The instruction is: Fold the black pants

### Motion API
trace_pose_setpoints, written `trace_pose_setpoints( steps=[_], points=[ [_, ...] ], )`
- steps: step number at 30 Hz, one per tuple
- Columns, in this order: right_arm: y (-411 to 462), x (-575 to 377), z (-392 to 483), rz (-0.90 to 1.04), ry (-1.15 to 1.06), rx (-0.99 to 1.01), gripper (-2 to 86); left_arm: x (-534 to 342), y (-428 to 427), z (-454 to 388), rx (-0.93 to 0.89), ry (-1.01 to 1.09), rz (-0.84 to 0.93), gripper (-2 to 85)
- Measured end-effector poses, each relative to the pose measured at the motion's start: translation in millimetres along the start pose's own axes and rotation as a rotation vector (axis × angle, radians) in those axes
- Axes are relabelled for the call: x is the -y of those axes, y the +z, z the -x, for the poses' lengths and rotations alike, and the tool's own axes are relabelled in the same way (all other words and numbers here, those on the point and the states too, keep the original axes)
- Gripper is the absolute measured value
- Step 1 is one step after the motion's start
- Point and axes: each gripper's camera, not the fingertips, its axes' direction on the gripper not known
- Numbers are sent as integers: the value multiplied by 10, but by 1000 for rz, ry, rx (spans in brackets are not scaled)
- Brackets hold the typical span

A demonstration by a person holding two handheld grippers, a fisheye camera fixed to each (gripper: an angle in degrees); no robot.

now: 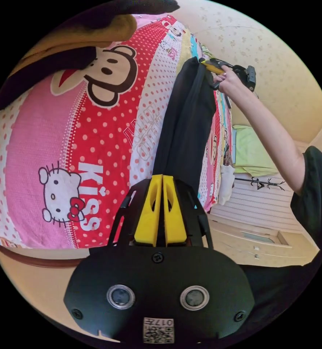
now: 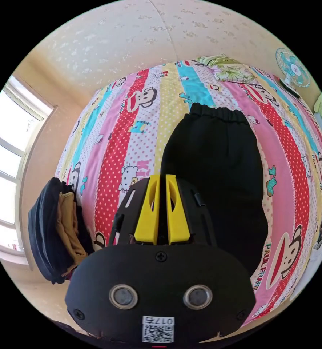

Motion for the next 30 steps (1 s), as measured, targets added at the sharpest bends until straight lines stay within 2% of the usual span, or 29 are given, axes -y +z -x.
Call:
trace_pose_setpoints(
  steps=[5,7,9,12,17,21,23,26,28,30],
  points=[
    [394,7,-3,56,33,1,48,47,76,108,-47,-17,15,13],
    [424,4,-79,68,15,46,59,70,129,-5,-69,21,1,70],
    [354,-7,-141,88,-15,72,69,74,191,-169,-24,75,-4,80],
    [-20,-234,-161,57,-139,117,80,74,338,-416,55,141,10,85],
    [-626,-1281,-449,79,-280,-7,85,62,617,-543,145,165,92,85],
    [-896,-2079,-943,141,-150,-59,95,25,789,-560,202,193,171,70],
    [-954,-2577,-1308,233,-8,-98,109,-11,821,-586,220,208,180,44],
    [-968,-3081,-1664,360,146,-31,119,-24,701,-586,124,227,187,22],
    [-992,-3269,-1742,398,153,29,120,-58,511,-479,75,178,170,17],
    [-975,-3398,-1785,438,131,48,122,-131,473,-426,150,170,163,20]
  ],
)
